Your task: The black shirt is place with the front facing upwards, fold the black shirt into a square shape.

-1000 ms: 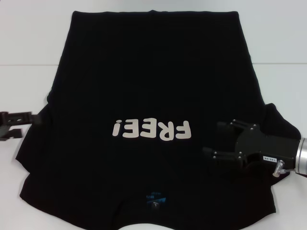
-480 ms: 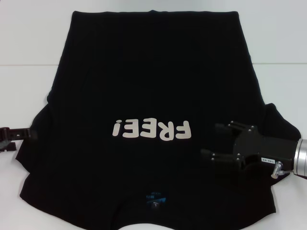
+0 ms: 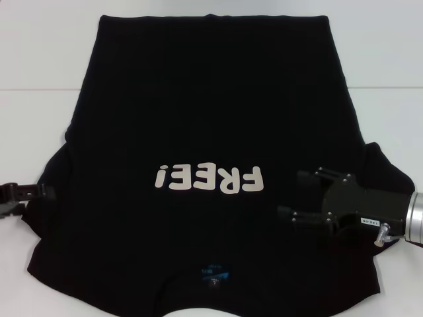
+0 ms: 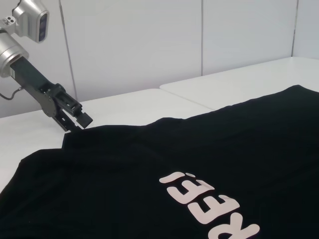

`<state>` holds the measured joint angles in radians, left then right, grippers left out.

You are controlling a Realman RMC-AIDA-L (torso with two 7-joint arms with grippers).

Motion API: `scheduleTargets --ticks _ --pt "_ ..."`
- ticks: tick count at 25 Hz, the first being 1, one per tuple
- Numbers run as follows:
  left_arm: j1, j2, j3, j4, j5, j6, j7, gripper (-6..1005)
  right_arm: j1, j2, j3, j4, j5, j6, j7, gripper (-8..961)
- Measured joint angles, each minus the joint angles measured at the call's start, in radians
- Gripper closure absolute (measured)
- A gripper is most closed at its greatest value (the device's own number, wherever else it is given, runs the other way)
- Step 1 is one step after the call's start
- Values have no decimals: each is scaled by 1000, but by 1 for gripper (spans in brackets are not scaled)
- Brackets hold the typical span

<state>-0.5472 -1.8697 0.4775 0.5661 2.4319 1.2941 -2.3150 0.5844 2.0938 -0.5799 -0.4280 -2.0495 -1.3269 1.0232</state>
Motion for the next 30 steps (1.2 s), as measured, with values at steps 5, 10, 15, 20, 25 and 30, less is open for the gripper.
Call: scheduleTargets --ticks 5,10,15,20,25,30 --pt "-5 -6 52 1 4 0 -9 73 -2 0 0 0 0 -11 0 38" --pt "-1 -20 75 33 6 -7 -13 183 -6 0 0 0 3 -22 0 38" --pt "2 -27 77 46 6 -13 -5 403 -8 -1 0 0 3 -27 0 38" --pt "1 -27 79 48 6 -13 -4 618 -8 -1 0 0 4 -28 0 38" --pt "1 -26 78 52 5 -13 -4 780 -7 -1 1 0 5 -27 0 38" --pt "3 -27 73 64 3 -15 -11 920 -4 -1 2 -2 5 -23 0 37"
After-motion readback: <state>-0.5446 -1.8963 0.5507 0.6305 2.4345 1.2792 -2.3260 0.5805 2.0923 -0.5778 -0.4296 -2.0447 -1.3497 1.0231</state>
